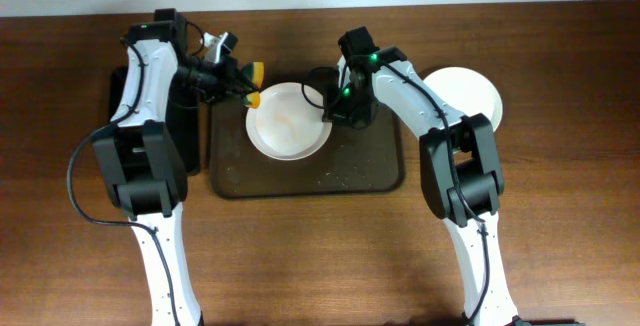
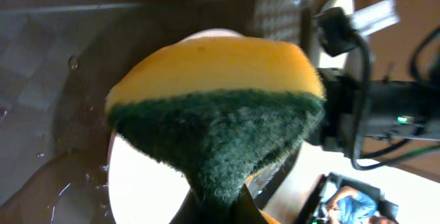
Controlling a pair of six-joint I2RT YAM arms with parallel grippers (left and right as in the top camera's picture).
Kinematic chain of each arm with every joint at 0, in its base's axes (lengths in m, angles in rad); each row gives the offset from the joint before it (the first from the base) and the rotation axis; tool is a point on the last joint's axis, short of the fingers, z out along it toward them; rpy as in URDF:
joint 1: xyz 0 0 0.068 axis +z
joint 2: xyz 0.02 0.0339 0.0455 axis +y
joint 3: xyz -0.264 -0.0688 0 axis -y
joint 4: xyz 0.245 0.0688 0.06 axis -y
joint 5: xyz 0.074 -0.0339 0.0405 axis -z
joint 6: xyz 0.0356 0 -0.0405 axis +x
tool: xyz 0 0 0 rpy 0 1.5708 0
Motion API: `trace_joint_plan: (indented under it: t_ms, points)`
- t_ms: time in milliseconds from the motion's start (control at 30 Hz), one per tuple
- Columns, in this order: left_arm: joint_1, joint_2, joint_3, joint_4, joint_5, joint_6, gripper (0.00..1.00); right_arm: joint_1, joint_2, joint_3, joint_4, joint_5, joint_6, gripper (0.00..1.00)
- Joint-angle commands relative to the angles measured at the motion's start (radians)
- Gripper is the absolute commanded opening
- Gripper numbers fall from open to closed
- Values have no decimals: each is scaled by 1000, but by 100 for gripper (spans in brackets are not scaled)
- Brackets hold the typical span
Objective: Clean dirty plates on tray and stack at the side
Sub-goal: 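Lift the last plate with the right gripper and stack it on the side pile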
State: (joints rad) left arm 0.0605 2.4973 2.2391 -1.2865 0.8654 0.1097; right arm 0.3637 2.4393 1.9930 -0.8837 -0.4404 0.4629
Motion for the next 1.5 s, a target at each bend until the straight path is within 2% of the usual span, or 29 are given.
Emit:
trace_joint_plan:
  t_ms: [0, 100, 233, 400, 467, 533, 633, 733, 1333, 1400, 1467]
  points:
    - [-45, 10, 18, -29, -209, 16, 0, 23, 3, -7, -3, 34, -33, 4]
    - [-74, 10, 18, -40, -325, 15, 0, 5, -53, -5, -89, 71, -70, 4]
    - [-79, 10, 18, -31, -339, 16, 0, -25, -209, -4, -237, 361, -70, 4]
    - [-79, 10, 18, -24, -340, 16, 0, -14, -369, -4, -282, 660, -63, 4]
    - [-79, 10, 18, -11, -365, 16, 0, 58, -468, -4, -299, 959, -63, 4]
    - [-79, 10, 18, -8, -393, 16, 0, 139, -499, -4, -311, 1179, -63, 4]
    - [-79, 10, 18, -8, -396, 16, 0, 301, -502, -4, -321, 1448, -63, 4]
    - [-79, 10, 18, -4, -396, 16, 0, 395, -502, -4, -321, 1639, -63, 4]
    - [-79, 10, 18, 3, -396, 16, 0, 421, -502, -4, -306, 1649, -56, 4]
    - [-80, 10, 18, 3, -395, 16, 0, 393, -502, -4, -303, 1532, -32, 4]
    - [-80, 10, 18, 3, -395, 16, 0, 280, -503, -4, -303, 1201, -33, 4]
